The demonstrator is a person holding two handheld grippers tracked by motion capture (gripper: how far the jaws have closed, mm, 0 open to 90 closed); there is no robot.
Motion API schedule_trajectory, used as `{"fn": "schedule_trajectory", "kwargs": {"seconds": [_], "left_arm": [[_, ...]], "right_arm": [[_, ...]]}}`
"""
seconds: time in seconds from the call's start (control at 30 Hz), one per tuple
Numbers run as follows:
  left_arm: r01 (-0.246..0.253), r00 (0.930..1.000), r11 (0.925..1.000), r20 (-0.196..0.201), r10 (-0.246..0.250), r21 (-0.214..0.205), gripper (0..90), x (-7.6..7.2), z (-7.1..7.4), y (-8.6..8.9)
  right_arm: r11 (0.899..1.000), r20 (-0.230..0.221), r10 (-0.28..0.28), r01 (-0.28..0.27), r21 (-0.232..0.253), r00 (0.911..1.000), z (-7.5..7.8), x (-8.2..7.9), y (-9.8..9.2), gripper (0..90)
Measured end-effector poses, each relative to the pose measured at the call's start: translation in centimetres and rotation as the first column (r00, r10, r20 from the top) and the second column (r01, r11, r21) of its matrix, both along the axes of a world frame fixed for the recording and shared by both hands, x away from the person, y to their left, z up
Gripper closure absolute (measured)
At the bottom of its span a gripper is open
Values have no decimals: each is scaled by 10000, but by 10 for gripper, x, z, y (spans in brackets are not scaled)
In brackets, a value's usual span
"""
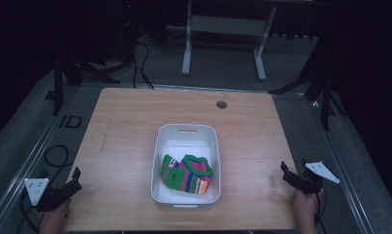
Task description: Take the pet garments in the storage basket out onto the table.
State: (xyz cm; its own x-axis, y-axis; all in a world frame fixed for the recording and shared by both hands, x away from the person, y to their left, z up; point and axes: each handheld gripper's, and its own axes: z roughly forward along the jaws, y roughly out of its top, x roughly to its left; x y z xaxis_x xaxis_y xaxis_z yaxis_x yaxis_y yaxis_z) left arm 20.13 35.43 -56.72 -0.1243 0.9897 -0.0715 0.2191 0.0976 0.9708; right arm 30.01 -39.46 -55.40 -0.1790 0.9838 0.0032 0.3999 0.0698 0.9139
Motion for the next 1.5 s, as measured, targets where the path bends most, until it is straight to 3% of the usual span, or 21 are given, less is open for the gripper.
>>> {"fn": "schedule_trajectory", "kwargs": {"seconds": [0.1,0.2,0.4,0.57,0.7,0.77,0.83,0.9,0.93,0.97,1.1,1.2,1.27,1.3,1.33,1.37,1.4,1.5], "left_arm": [[47,10000,10000,-58,-46,25,9,0,0,0],[66,9999,10000,-114,-66,55,9,1,0,0],[83,9999,10000,-138,-83,-6,9,1,0,1],[84,9999,10000,-151,-84,-8,9,1,0,1],[87,9998,10000,-158,-87,-12,9,1,0,1],[91,9998,10000,-160,-91,-5,9,1,0,1],[86,9998,10000,-172,-86,-7,10,1,0,1],[117,9998,9999,-154,-117,-8,9,0,0,1],[117,9998,9999,-154,-117,-8,9,0,0,1],[137,9998,9999,-172,-137,-29,9,1,0,1],[137,9997,9999,-177,-137,-25,10,1,0,1],[139,9997,9999,-196,-139,-27,9,1,0,1],[155,9997,9999,-197,-156,-26,9,1,0,1],[155,9997,9999,-197,-156,-26,9,1,0,1],[155,9997,9999,-197,-156,-26,9,1,0,1],[200,9996,9998,-182,-201,-38,10,0,0,1],[211,9996,9998,-190,-212,-31,9,0,0,1],[213,9996,9998,-189,-213,-22,9,0,0,1]], "right_arm": [[9998,-312,151,-155,-151,9994,-2,3,1,137],[9996,-320,202,-209,-212,9993,-2,3,2,137],[9987,-453,503,-501,40,9977,-2,4,-1,139],[9964,-884,847,-835,170,9925,0,7,-6,148],[9942,-1625,1070,-1070,86,9809,3,10,-12,148],[9878,-1990,1555,-1543,219,9676,3,10,-16,152],[9734,-2331,2274,-2275,269,9455,2,10,-19,153],[9483,-2489,3149,-3148,413,9159,0,9,-23,153],[9483,-2489,3149,-3148,413,9159,0,9,-23,153],[9129,-2917,4021,-4044,554,8679,-1,10,-26,153],[8644,-3351,4864,-5003,497,8070,2,10,-23,149],[8381,-3692,5156,-5448,295,7732,5,11,-16,142],[8195,-3872,5416,-5712,455,7462,7,12,-12,142],[8195,-3872,5416,-5712,455,7462,7,12,-12,142],[8141,-3977,5484,-5783,529,7356,8,12,-10,142],[7939,-4146,5739,-6041,700,7062,9,14,-4,142],[7863,-4225,5823,-6132,757,6946,9,14,-2,142],[7729,-4360,6003,-6265,1007,6705,11,16,6,146]]}}
